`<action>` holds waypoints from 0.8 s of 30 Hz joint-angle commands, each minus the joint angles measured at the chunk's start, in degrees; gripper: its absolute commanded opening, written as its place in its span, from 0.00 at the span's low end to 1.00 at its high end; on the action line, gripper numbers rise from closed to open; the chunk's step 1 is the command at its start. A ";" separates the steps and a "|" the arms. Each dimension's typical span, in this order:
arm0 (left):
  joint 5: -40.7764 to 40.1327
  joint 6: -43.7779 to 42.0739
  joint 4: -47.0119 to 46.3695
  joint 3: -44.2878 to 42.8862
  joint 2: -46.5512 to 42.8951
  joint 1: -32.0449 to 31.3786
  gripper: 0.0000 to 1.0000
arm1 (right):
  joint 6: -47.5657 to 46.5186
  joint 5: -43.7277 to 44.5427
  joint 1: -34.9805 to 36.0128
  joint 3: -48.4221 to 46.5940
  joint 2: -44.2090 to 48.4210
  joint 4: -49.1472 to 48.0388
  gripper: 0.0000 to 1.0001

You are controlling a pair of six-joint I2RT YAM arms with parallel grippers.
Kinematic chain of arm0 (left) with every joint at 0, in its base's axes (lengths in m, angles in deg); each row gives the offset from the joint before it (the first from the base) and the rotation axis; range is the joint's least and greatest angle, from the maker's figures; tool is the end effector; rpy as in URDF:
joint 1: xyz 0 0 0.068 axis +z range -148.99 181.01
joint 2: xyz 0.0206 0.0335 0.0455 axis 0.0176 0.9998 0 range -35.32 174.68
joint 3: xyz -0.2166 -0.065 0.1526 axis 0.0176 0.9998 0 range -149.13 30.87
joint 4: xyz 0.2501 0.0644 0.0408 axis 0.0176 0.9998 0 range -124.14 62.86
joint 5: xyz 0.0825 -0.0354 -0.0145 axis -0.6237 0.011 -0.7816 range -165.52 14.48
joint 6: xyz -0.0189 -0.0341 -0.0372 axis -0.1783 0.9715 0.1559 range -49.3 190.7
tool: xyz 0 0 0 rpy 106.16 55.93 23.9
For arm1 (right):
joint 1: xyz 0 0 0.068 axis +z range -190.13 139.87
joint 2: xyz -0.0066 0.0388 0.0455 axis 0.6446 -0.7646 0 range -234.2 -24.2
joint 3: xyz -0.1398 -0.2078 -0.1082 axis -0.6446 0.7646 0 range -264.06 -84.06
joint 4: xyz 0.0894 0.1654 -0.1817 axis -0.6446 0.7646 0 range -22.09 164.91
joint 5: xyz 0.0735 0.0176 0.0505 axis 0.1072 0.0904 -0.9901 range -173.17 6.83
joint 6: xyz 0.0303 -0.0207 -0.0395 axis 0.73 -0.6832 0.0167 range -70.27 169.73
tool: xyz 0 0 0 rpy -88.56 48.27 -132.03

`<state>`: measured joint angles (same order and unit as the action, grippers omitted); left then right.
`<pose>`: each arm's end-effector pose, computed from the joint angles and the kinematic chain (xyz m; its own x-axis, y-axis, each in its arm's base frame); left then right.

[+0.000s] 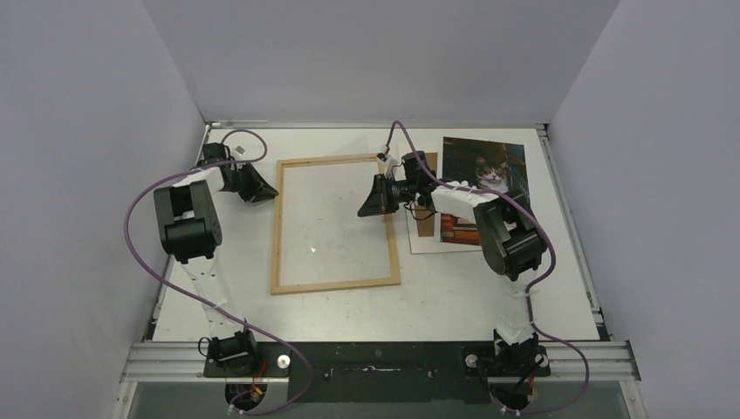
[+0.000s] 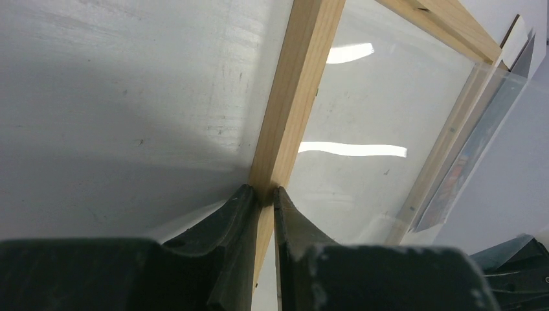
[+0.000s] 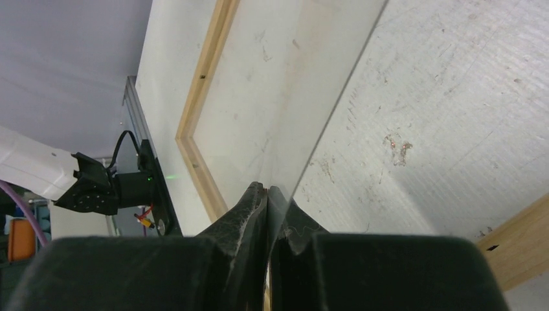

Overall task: Put the photo into the frame
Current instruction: Place the photo frame item in the photo frame.

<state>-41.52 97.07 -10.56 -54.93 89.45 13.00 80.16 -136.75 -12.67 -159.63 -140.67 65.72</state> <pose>0.4409 0.0732 0.1311 -0.8133 -0.5491 -0.1925 -0.3140 0.6926 -0.6494 0.3740 0.2267 0.1754 -0.8993 -0.1284 -0.4181 -0.4355 0.3505 0.8291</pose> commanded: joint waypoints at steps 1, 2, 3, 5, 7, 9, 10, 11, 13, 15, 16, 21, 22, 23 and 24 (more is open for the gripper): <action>-5.21 -1.94 3.58 -0.44 4.07 -1.79 0.12 | -4.60 2.34 0.83 -4.17 2.71 1.93 0.00; -5.18 -1.94 3.64 -0.57 4.12 -1.79 0.12 | -4.60 2.30 0.82 -4.57 2.28 2.01 0.00; -5.11 -1.98 3.74 -0.74 4.16 -1.79 0.12 | -4.41 2.57 0.83 -4.74 1.95 2.02 0.00; -5.08 -2.17 3.97 -1.01 4.25 -1.79 0.12 | -4.29 2.73 0.82 -4.81 1.20 2.02 0.00; -5.08 -2.35 4.10 -1.04 4.33 -1.79 0.12 | -4.38 3.08 0.83 -4.94 0.54 2.02 0.00; -4.97 -2.42 4.19 -1.04 4.42 -1.79 0.12 | -5.11 3.72 0.84 -5.46 -0.06 4.05 0.00; -4.87 -2.46 4.21 -1.04 4.43 -1.77 0.12 | -5.48 4.01 0.84 -5.91 -0.38 4.80 0.00; -4.83 -2.51 4.22 -0.99 4.45 -1.79 0.12 | -6.07 4.32 0.84 -6.48 -0.79 5.74 0.00; -4.75 -2.63 4.39 -0.95 4.44 -1.80 0.12 | -6.35 4.78 0.83 -7.24 -1.35 6.71 0.03; -4.73 -2.89 4.75 -0.95 4.30 -1.79 0.12 | -6.31 5.18 0.87 -7.62 -1.70 7.04 0.06; -4.80 -2.95 4.92 -0.88 4.21 -1.77 0.13 | -6.39 5.42 0.92 -7.84 -1.79 7.43 0.08; -4.82 -3.08 5.56 -0.86 3.99 -1.79 0.15 | -6.53 6.15 0.93 -8.49 -2.49 8.67 0.11; -4.83 -3.08 5.62 -0.86 3.98 -1.79 0.16 | -6.73 6.25 0.90 -8.60 -2.60 9.03 0.12; -4.82 -3.16 5.72 -0.86 3.93 -1.79 0.16 | -6.78 6.29 0.92 -8.78 -2.74 9.28 0.12; -4.83 -3.17 5.70 -0.86 3.97 -1.79 0.16 | -6.79 6.34 0.93 -8.87 -2.89 9.42 0.13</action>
<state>-41.44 96.90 -9.32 -56.31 90.21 12.58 75.22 -131.07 -12.28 -165.90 -142.90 75.33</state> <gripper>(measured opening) 0.158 0.119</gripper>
